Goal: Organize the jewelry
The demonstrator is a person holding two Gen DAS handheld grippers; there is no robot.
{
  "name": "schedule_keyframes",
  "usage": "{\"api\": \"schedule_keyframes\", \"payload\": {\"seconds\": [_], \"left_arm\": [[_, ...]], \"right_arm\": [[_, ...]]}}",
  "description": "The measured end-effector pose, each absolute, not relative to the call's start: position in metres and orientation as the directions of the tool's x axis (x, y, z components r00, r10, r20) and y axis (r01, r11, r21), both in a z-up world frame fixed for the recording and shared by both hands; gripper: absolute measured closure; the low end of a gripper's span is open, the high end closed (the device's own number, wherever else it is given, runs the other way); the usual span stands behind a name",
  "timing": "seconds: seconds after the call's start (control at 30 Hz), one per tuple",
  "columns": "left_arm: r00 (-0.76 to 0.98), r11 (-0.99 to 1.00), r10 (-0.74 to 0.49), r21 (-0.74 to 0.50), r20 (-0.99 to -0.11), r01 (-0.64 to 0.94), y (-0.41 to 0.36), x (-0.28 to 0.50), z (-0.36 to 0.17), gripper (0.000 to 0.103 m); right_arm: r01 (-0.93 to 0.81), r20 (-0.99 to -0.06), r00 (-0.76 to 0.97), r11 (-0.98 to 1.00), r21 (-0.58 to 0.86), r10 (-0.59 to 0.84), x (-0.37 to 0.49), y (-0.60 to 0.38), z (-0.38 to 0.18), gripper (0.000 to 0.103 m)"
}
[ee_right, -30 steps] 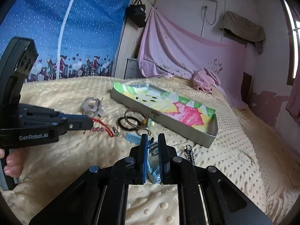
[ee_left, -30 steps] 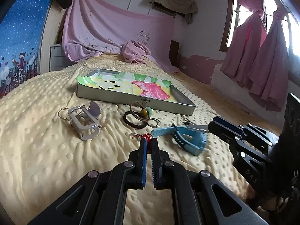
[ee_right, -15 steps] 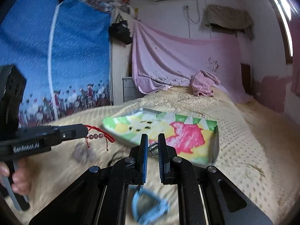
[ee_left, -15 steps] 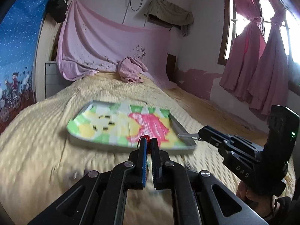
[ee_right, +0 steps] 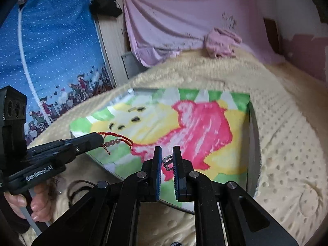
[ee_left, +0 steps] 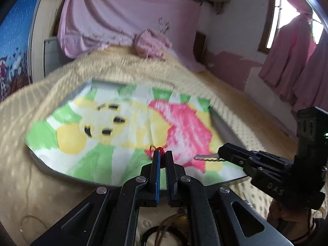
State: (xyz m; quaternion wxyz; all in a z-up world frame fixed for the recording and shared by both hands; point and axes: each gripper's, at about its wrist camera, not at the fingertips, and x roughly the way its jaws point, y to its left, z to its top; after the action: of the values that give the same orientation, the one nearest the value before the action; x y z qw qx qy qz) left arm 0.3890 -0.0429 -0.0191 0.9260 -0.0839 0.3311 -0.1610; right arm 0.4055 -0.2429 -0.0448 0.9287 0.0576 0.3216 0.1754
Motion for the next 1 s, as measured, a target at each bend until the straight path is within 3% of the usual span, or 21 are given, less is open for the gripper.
{"api": "schedule_keyframes", "payload": {"seconds": [0.17, 0.23, 0.27, 0.3, 0.37, 0.43, 0.6, 0.63, 0.7, 0.87, 1.0], "left_arm": [[0.713, 0.931, -0.359, -0.278, -0.602, 0.235, -0.042, 0.386, -0.028, 0.098], [0.712, 0.928, -0.366, -0.291, -0.599, 0.232, -0.039, 0.382, -0.026, 0.092], [0.716, 0.926, -0.370, -0.298, -0.591, 0.232, -0.037, 0.380, -0.025, 0.081], [0.725, 0.924, -0.372, -0.304, -0.579, 0.232, -0.036, 0.376, -0.023, 0.062], [0.759, 0.928, -0.354, -0.306, -0.547, 0.212, -0.032, 0.367, -0.017, 0.032], [0.795, 0.934, -0.329, -0.303, -0.510, 0.192, -0.028, 0.355, -0.010, 0.031], [0.833, 0.946, -0.284, -0.280, -0.474, 0.164, -0.018, 0.327, 0.002, 0.030], [0.842, 0.950, -0.272, -0.267, -0.466, 0.159, -0.017, 0.320, 0.004, 0.028], [0.865, 0.958, -0.240, -0.250, -0.440, 0.139, -0.012, 0.302, 0.009, 0.013], [0.907, 0.970, -0.189, -0.213, -0.376, 0.114, -0.003, 0.262, 0.019, 0.001], [0.933, 0.978, -0.156, -0.181, -0.325, 0.100, 0.002, 0.230, 0.025, 0.000]], "right_arm": [[-0.278, -0.617, 0.696, 0.930, 0.238, 0.367, 0.408, -0.243, -0.060, 0.093], [-0.275, -0.618, 0.693, 0.929, 0.248, 0.370, 0.407, -0.244, -0.061, 0.093], [-0.274, -0.616, 0.694, 0.928, 0.253, 0.373, 0.404, -0.245, -0.060, 0.093], [-0.271, -0.614, 0.696, 0.928, 0.256, 0.373, 0.403, -0.246, -0.060, 0.092], [-0.264, -0.603, 0.709, 0.930, 0.255, 0.366, 0.398, -0.250, -0.058, 0.080], [-0.259, -0.582, 0.730, 0.933, 0.250, 0.358, 0.390, -0.252, -0.053, 0.068], [-0.245, -0.508, 0.797, 0.943, 0.225, 0.328, 0.360, -0.262, -0.035, 0.063], [-0.244, -0.483, 0.816, 0.946, 0.214, 0.319, 0.350, -0.264, -0.030, 0.057], [-0.244, -0.438, 0.845, 0.950, 0.196, 0.307, 0.332, -0.267, -0.022, 0.053], [-0.228, -0.328, 0.904, 0.959, 0.170, 0.274, 0.282, -0.271, -0.002, 0.031], [-0.218, -0.252, 0.935, 0.964, 0.153, 0.251, 0.243, -0.269, 0.011, 0.014]]}}
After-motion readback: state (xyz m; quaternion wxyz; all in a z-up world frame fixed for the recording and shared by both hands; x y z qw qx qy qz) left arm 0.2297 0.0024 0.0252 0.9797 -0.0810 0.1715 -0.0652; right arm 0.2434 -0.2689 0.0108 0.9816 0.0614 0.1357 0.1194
